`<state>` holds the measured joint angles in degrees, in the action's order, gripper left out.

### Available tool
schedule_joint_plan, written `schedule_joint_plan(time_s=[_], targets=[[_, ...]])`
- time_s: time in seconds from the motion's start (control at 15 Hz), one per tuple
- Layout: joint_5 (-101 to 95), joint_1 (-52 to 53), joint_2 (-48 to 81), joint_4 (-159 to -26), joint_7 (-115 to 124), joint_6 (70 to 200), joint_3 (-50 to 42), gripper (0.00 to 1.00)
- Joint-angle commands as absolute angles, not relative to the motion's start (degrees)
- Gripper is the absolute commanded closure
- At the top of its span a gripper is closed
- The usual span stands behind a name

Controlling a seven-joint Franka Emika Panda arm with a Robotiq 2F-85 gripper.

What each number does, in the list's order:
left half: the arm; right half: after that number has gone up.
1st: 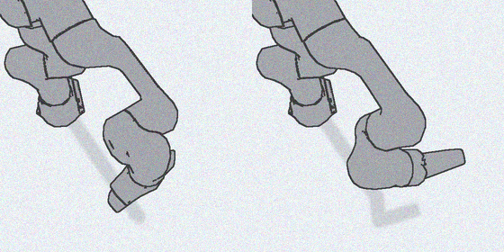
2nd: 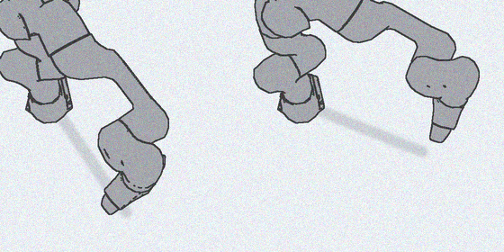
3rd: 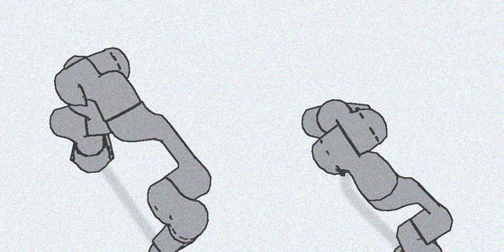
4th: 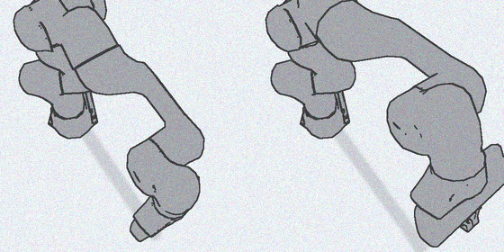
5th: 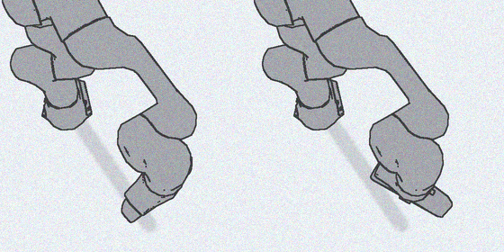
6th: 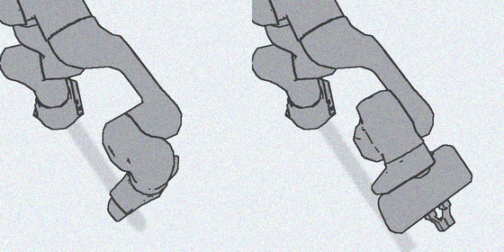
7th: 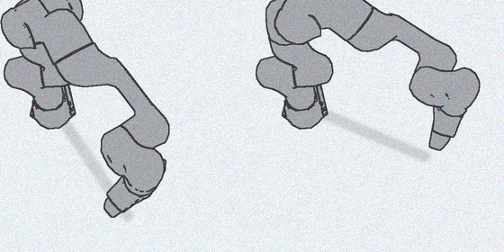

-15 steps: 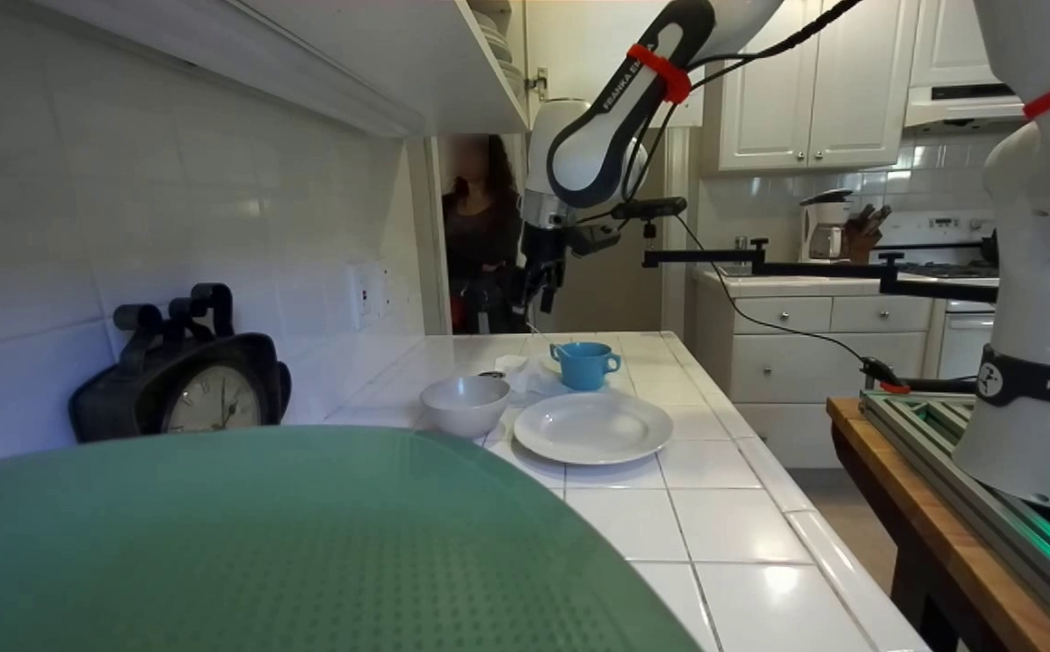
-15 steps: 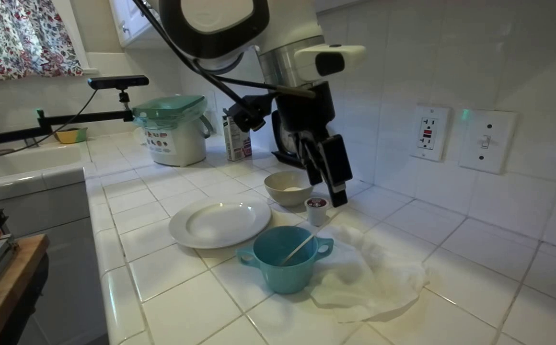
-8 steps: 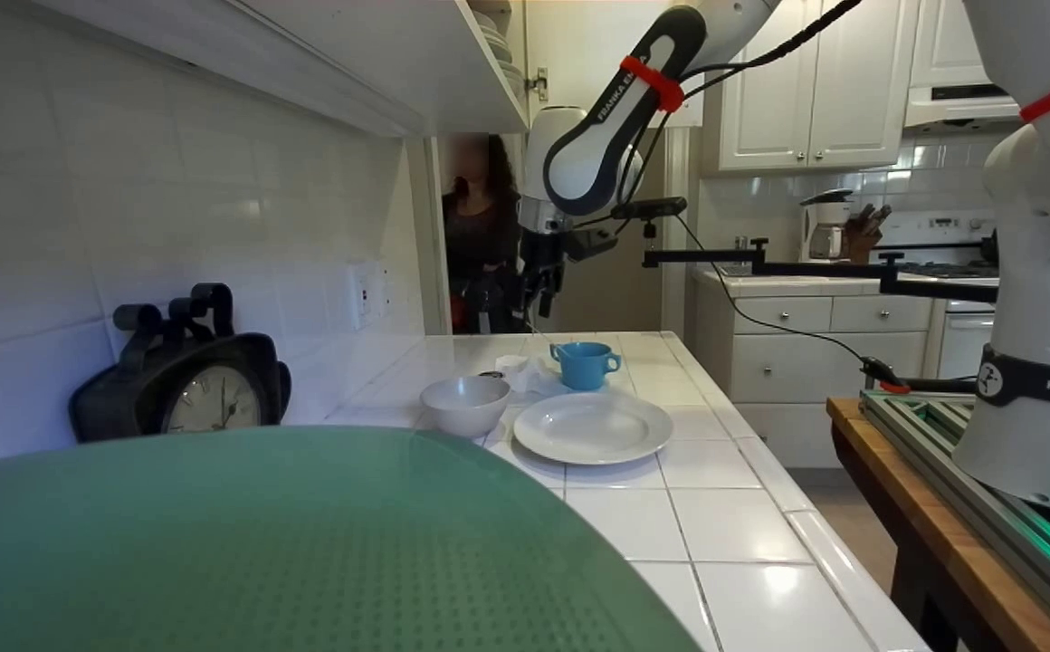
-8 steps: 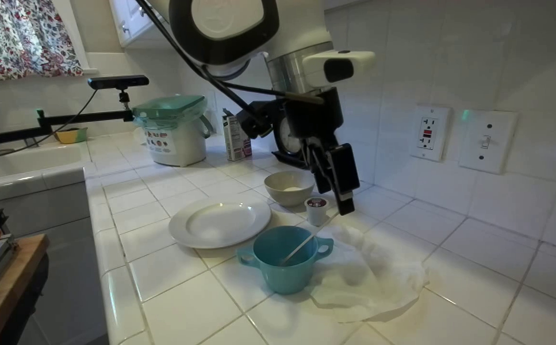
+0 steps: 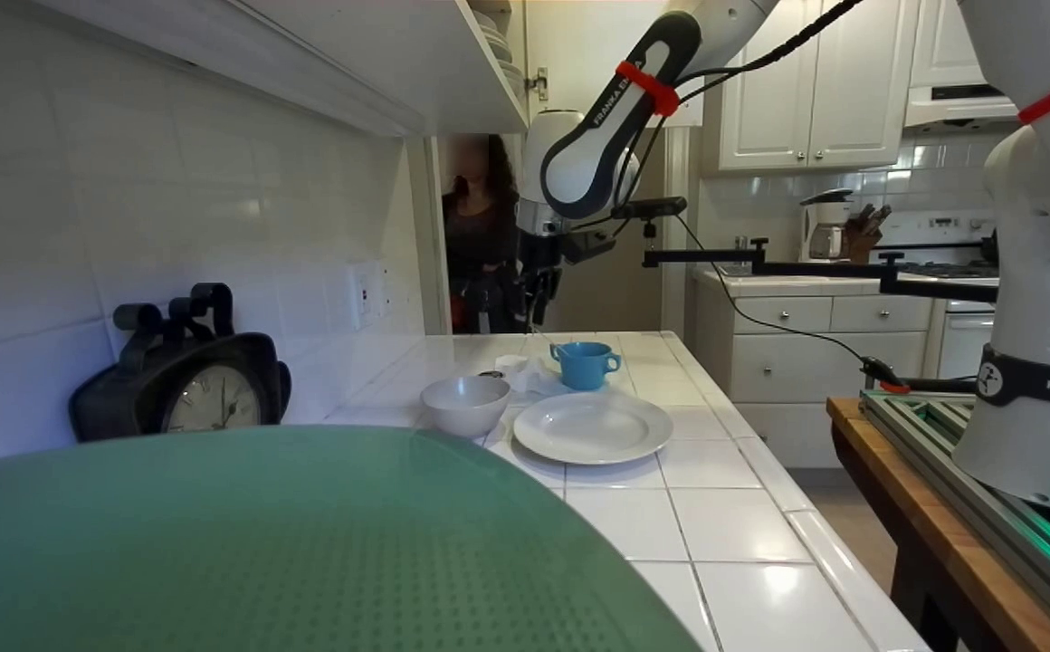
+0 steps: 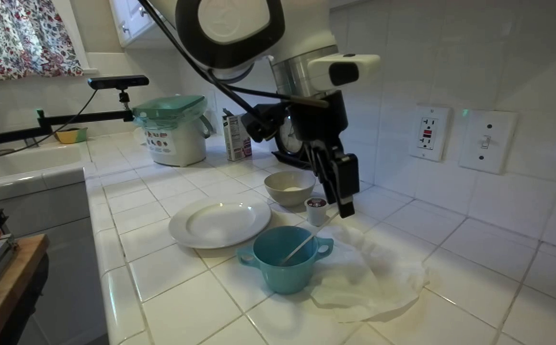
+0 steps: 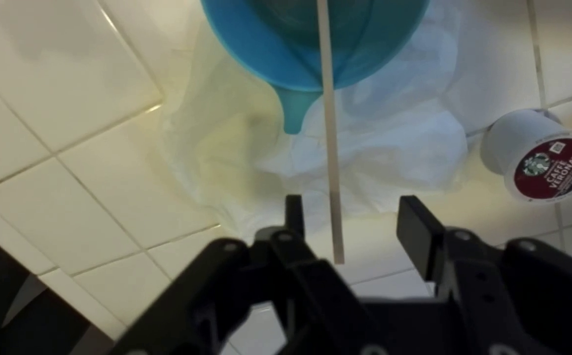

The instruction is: Move the chopstick in the blue cup to the plate

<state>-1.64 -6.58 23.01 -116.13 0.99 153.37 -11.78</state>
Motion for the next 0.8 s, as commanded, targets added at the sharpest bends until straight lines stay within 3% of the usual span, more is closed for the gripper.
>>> schedule_joint_plan(time_s=[0.0, 0.27, 0.53, 0.67, 0.73], targets=[[-3.37, -6.71, 23.95, -114.82, 2.48, 153.59, -11.97, 0.69], [-3.34, -6.75, 23.89, -114.69, 2.39, 153.65, -11.98, 0.89], [-3.36, -6.79, 23.82, -114.54, 2.36, 153.75, -12.09, 0.87], [-3.4, -6.76, 23.8, -114.58, 2.4, 153.72, -12.16, 0.91], [-3.43, -6.76, 23.71, -114.65, 2.35, 153.75, -12.18, 0.98]])
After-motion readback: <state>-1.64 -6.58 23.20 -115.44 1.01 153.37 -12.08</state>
